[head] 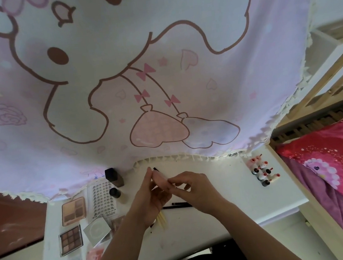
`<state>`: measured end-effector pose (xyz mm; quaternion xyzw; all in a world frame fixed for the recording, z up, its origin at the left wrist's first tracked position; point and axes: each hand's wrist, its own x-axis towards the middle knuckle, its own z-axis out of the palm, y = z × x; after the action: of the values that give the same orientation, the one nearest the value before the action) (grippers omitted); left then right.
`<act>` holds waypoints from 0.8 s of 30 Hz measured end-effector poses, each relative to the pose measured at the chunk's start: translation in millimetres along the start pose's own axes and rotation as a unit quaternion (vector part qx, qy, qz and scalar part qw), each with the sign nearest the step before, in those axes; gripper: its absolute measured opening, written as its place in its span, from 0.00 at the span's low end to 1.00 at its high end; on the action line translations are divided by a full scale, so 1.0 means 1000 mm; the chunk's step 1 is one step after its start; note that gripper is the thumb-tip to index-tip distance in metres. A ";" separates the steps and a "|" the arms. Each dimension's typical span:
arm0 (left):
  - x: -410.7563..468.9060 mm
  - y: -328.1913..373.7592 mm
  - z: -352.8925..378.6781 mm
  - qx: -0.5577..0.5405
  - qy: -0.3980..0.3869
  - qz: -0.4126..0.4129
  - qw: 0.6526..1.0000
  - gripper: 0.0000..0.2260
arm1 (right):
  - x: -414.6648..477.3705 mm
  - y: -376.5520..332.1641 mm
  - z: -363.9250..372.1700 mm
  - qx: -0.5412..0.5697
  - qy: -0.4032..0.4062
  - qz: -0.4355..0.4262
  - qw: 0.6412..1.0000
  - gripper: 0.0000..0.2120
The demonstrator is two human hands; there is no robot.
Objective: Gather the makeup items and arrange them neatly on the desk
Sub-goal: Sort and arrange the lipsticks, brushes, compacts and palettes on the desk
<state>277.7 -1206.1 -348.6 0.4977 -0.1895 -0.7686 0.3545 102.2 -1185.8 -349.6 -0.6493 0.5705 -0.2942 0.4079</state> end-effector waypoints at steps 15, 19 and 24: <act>-0.010 0.003 0.009 0.081 -0.037 -0.044 0.995 0.27 | 0.007 -0.005 -0.019 -0.079 0.068 -0.038 0.994 0.12; -0.015 -0.002 0.007 0.070 -0.050 -0.075 0.993 0.28 | 0.013 -0.007 -0.035 0.048 0.090 0.074 0.992 0.09; -0.014 -0.005 0.008 0.098 -0.054 -0.071 0.991 0.26 | 0.009 -0.003 -0.031 0.134 0.139 0.151 0.969 0.10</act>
<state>272.2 -1192.8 -338.9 0.4996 -0.2471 -0.7954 0.2380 79.5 -1200.6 -332.5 -0.4475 0.6690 -0.3902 0.4472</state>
